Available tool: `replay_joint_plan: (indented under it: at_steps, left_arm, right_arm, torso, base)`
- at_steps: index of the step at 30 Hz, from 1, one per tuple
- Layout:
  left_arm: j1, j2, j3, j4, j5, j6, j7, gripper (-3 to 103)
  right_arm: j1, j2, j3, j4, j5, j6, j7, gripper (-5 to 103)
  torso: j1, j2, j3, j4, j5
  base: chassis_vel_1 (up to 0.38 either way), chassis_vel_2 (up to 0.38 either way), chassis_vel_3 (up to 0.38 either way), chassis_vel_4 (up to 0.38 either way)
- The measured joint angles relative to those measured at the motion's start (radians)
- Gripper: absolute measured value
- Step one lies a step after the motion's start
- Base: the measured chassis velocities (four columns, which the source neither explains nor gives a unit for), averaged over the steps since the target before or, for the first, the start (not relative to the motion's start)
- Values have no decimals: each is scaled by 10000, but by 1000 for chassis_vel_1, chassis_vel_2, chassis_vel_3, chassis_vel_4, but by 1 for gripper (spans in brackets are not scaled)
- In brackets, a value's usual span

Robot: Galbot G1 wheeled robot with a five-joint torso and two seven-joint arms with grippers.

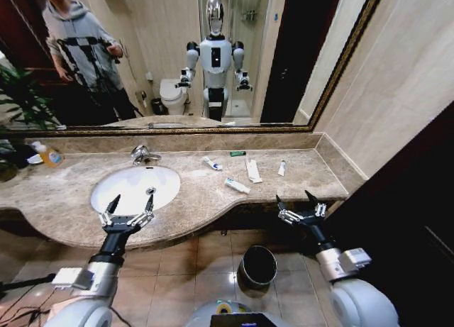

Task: Pick up the trash from the sink and place it in the trash bin.

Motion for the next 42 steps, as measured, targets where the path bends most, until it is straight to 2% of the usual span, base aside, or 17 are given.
replay_joint_plan:
  at_steps: [2, 3, 6, 11, 15, 18, 22, 23, 26, 28, 33, 42]
  left_arm:
    - [1, 0, 0, 0, 0, 0, 0, 100]
    - [1, 0, 0, 0, 0, 0, 0, 100]
    - [0, 0, 0, -1, 0, 0, 0, 100]
    - [0, 0, -1, 0, 0, 0, -1, 100]
    - [1, 0, 0, 0, 0, 0, 0, 100]
    - [1, 0, 1, 0, -1, 0, 0, 100]
    - [1, 0, -1, 0, 0, 0, 0, 100]
    - [0, 0, 0, 0, 0, 0, 0, 100]
    - [-1, 0, 0, 0, 0, 0, 0, 100]
    - [0, 0, 1, 0, 0, 0, 1, 100]
    - [0, 0, 0, 0, 0, 0, 0, 100]
    - [0, 0, 0, 0, 0, 0, 0, 100]
  right_arm:
    - [565, -468, -73, -250, 305, -360, -76, 100]
    - [565, -468, -73, -250, 305, -360, -76, 100]
    - [1864, -1419, -186, -962, 838, -858, -35, 100]
    - [2707, -2043, -269, -1677, 1491, -1173, 148, 100]
    - [4101, -2491, -688, -3016, 1831, -1449, 723, 100]
    - [4638, -2549, -900, -3476, 1860, -1554, 934, 100]
    - [6118, -2564, -1546, -4907, 1724, -1674, 1365, 100]
    - [6780, -2469, -1874, -5685, 1615, -1720, 1541, 100]
    - [7268, -2356, -2129, -6321, 1512, -1725, 1667, 100]
    - [8214, -2030, -2617, -7557, 1119, -1671, 1845, 100]
    - [9264, -1564, -2959, -8823, 744, -1561, 2102, 100]
    - [10120, -1440, -3098, -10332, 480, -1498, 2191, 100]
  torso:
    - [0, 0, 0, -1, -1]
    - [0, 0, 0, -1, -1]
    - [1, 0, 1, 3, 2]
    - [1, -1, 1, 2, 1]
    - [0, 0, 1, 0, 0]
    - [1, 0, 1, 0, 1]
    - [1, 0, 1, 2, 0]
    - [1, -1, 1, 2, -1]
    - [1, -1, 2, 1, 1]
    - [1, -2, 2, 2, 1]
    - [2, -1, 2, 3, -2]
    - [1, 0, 1, 1, -1]
  base:
    - [0, 0, 0, 0]
    - [0, 0, 0, 0]
    - [0, 0, 0, 0]
    - [0, 0, 0, 0]
    - [0, 0, 0, 0]
    - [0, 0, 0, 0]
    - [0, 0, 0, 0]
    - [0, 0, 0, 0]
    - [0, 0, 0, 0]
    - [0, 0, 0, 0]
    - [0, 0, 0, 0]
    - [0, 0, 0, 0]
